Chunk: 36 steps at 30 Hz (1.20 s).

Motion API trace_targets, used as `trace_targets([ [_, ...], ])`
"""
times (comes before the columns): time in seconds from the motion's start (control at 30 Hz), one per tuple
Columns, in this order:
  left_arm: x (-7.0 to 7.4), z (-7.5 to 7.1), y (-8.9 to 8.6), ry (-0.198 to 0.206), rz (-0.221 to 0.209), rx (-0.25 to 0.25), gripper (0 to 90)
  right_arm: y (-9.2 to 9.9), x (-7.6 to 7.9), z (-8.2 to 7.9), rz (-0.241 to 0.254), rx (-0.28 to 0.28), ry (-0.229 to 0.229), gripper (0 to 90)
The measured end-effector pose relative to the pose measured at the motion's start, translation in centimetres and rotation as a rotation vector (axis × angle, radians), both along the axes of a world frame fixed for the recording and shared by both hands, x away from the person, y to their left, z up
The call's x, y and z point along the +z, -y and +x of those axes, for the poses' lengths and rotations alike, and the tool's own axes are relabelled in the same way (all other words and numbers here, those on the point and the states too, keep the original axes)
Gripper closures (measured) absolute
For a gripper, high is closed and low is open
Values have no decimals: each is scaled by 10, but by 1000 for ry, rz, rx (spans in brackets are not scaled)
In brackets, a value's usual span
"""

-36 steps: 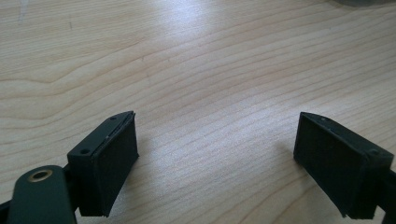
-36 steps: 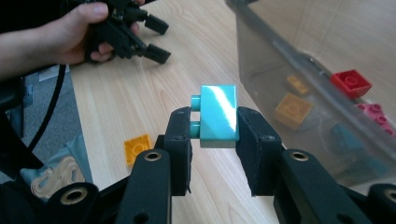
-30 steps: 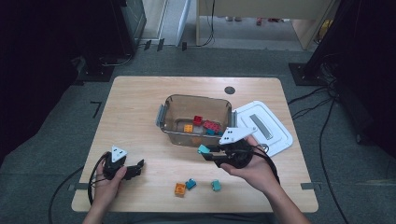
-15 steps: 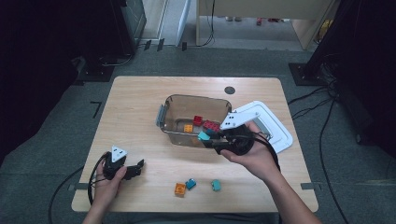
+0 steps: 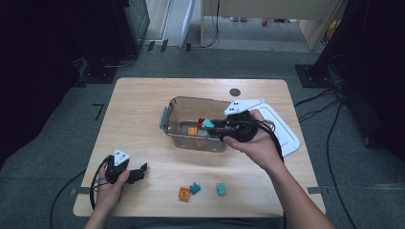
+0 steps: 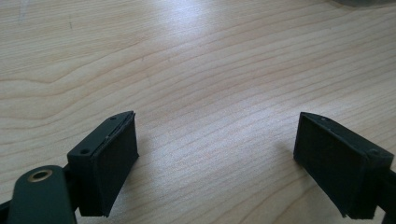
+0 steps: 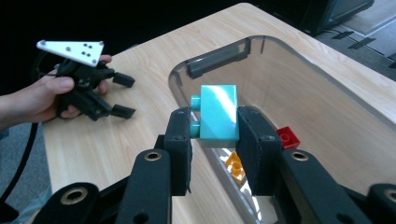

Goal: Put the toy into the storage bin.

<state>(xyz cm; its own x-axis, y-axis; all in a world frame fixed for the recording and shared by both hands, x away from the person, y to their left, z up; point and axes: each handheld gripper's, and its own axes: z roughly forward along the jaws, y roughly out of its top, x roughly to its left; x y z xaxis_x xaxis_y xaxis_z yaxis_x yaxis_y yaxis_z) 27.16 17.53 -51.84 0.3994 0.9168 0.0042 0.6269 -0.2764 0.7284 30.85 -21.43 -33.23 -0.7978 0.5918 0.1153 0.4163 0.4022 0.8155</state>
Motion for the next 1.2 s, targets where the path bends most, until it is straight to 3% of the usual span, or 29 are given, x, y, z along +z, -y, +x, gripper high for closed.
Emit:
trace_targets([
  [0.47,0,0,0,1,0,0,135,-5,-8,34,-15,-58,-45,676],
  [1.2,0,0,0,0,-1,1,135,-17,-41,79,-86,-118,-151,676],
])
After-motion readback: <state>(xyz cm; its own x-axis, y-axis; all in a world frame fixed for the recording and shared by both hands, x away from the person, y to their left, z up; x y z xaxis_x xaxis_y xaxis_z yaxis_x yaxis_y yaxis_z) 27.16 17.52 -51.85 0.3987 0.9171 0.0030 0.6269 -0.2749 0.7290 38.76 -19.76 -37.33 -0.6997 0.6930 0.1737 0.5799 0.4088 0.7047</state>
